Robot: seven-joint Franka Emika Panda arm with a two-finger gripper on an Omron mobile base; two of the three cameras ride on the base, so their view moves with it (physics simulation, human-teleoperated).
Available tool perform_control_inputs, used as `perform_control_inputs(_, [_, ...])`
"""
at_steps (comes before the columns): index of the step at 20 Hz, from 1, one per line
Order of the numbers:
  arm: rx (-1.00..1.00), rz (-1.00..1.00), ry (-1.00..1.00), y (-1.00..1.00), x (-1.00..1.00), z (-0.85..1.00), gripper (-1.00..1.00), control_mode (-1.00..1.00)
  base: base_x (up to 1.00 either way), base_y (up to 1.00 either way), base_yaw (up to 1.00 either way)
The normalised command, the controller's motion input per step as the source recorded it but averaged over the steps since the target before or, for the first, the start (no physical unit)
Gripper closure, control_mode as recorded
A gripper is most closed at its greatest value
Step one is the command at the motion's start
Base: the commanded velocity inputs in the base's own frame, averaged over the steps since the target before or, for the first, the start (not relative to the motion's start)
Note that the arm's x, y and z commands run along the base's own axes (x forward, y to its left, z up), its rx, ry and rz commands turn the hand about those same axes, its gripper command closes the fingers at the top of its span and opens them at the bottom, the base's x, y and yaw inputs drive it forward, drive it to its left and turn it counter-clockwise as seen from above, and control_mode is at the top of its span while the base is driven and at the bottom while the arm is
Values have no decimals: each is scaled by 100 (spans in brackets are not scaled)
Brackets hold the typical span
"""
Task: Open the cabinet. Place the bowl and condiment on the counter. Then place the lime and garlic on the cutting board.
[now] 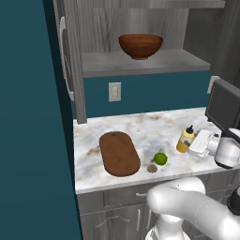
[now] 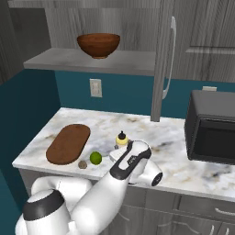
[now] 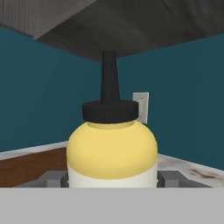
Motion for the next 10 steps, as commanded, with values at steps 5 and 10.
perform_control_inputs(5, [0, 3, -2, 0, 14, -14, 100, -100, 0, 0, 0])
perform_control_inputs(10, [0, 3, -1, 0, 15, -14, 100, -100, 0, 0, 0])
